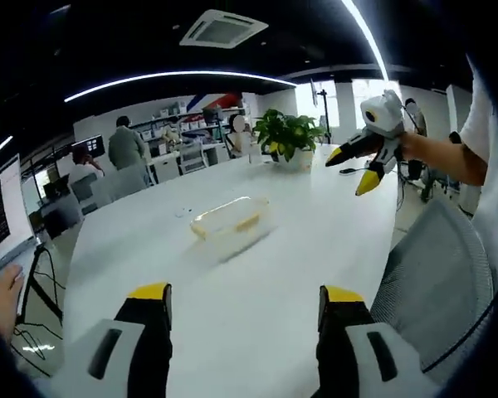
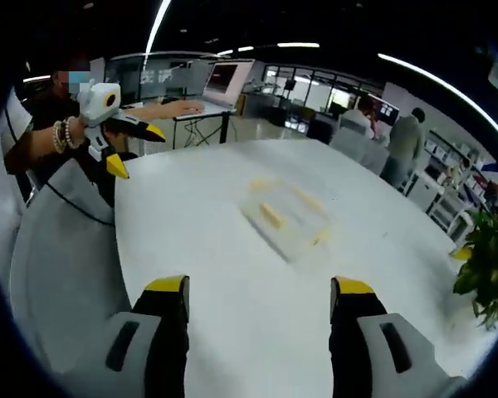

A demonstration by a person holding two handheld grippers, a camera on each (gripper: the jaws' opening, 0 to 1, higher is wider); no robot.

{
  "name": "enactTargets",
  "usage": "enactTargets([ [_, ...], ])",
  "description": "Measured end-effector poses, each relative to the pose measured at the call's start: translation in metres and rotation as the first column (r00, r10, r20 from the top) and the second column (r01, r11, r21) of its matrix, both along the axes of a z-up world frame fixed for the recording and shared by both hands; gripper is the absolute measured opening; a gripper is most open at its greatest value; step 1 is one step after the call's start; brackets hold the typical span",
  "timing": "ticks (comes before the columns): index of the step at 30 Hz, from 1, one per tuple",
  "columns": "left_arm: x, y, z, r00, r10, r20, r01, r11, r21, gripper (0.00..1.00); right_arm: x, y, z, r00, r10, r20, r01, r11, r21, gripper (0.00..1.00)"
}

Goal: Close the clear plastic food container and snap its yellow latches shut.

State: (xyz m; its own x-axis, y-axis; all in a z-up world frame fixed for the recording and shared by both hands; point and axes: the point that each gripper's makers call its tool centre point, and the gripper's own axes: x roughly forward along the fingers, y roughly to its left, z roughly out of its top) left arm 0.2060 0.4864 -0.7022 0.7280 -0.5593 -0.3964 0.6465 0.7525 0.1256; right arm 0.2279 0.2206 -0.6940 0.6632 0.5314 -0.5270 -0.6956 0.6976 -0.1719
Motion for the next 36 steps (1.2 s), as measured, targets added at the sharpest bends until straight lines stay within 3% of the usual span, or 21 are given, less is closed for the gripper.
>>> enactTargets([
  [3,-0.011,0.005,-0.005,1.000,0.026,0.009,-0.026,1.000,-0.005,0.64,-0.011,0.002,-0.001,0.998,-0.061,0.023,0.060,0.997,0.055,0.66],
  [6,-0.014,0.009,0.005,0.994,0.065,0.087,-0.062,0.997,-0.035,0.62,-0.021,0.001,-0.006,0.994,-0.104,0.029,0.101,0.991,0.089,0.65],
  [9,-0.020,0.007,0.009,0.993,0.076,0.089,-0.068,0.993,-0.097,0.62,-0.029,-0.007,-0.018,0.989,-0.140,0.049,0.139,0.990,0.023,0.64],
  [16,-0.028,0.007,0.005,0.988,0.097,0.120,-0.088,0.993,-0.078,0.60,-0.044,-0.010,-0.018,0.982,-0.149,0.111,0.154,0.987,-0.034,0.63],
  [21,-0.030,0.008,-0.001,0.988,0.102,0.118,-0.092,0.992,-0.089,0.60,-0.045,-0.018,-0.021,0.973,-0.201,0.111,0.203,0.979,-0.001,0.63],
  [24,-0.030,0.009,-0.004,0.987,0.108,0.117,-0.097,0.991,-0.096,0.61,-0.039,-0.029,-0.012,0.954,-0.253,0.163,0.256,0.967,0.001,0.60],
  [27,-0.030,0.011,-0.008,0.987,0.116,0.114,-0.106,0.990,-0.092,0.61,-0.041,-0.029,-0.013,0.956,-0.265,0.130,0.260,0.964,0.052,0.60],
  [29,-0.031,0.011,-0.009,0.989,0.119,0.093,-0.108,0.987,-0.118,0.60,-0.041,-0.030,-0.015,0.955,-0.271,0.123,0.267,0.963,0.049,0.61],
  [33,-0.030,0.009,-0.006,0.988,0.110,0.110,-0.097,0.988,-0.120,0.60,-0.041,-0.028,-0.012,0.953,-0.263,0.152,0.261,0.965,0.035,0.59],
  [36,-0.029,0.012,-0.010,0.988,0.120,0.097,-0.107,0.986,-0.129,0.60,-0.041,-0.027,-0.017,0.958,-0.244,0.153,0.250,0.968,-0.016,0.59],
])
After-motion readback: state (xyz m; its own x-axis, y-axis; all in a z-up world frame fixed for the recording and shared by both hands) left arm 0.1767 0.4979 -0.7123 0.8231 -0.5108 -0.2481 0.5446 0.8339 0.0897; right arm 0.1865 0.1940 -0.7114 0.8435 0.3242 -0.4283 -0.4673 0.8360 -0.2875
